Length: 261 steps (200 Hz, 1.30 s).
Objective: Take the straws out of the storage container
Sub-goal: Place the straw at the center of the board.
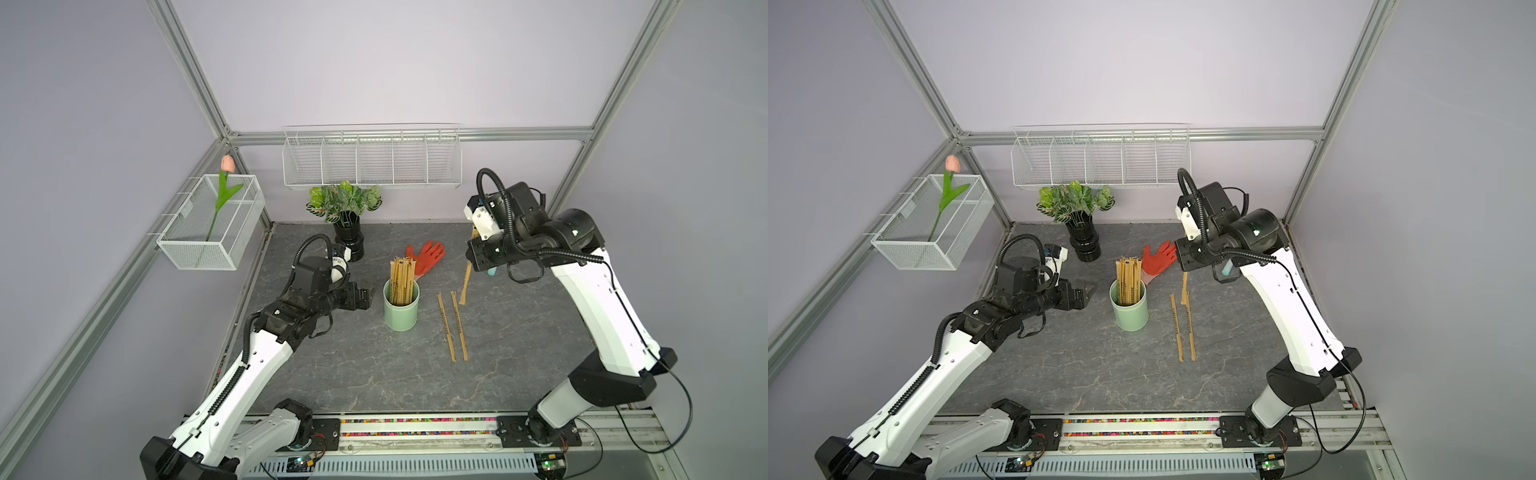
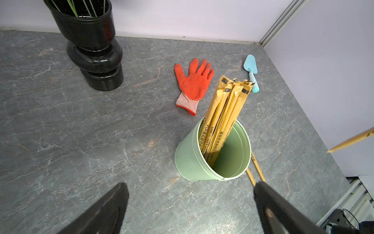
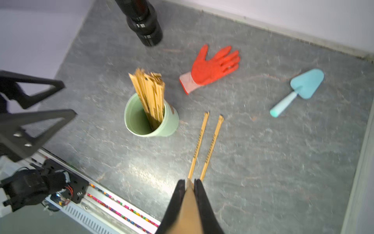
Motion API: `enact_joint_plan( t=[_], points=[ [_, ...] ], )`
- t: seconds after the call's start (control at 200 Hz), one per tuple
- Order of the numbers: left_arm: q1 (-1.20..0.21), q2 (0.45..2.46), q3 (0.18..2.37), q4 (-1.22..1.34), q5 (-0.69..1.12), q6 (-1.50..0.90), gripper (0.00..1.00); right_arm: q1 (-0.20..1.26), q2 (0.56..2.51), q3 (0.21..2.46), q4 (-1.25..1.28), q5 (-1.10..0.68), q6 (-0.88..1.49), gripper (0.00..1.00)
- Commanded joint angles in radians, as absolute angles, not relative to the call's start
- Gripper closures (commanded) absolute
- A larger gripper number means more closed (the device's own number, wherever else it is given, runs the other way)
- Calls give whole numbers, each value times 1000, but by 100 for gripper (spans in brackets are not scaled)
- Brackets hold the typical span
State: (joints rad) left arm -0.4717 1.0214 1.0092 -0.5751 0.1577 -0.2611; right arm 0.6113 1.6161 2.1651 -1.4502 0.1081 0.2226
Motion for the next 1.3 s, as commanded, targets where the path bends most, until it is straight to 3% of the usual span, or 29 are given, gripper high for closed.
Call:
enact_joint_plan(
  t=[0.0, 0.46, 1.299],
  points=[
    [-473, 1024, 1008, -581, 159, -261, 0, 577, 1586, 2061, -1517, 99, 204, 87],
    [-472, 1029, 1008, -583, 158, -262, 0, 399, 1681, 1747, -1478, -58, 139, 88],
    [-472, 1019, 1008, -582, 169, -262, 0, 318, 2106, 1783, -1407, -152, 78, 87]
  ],
)
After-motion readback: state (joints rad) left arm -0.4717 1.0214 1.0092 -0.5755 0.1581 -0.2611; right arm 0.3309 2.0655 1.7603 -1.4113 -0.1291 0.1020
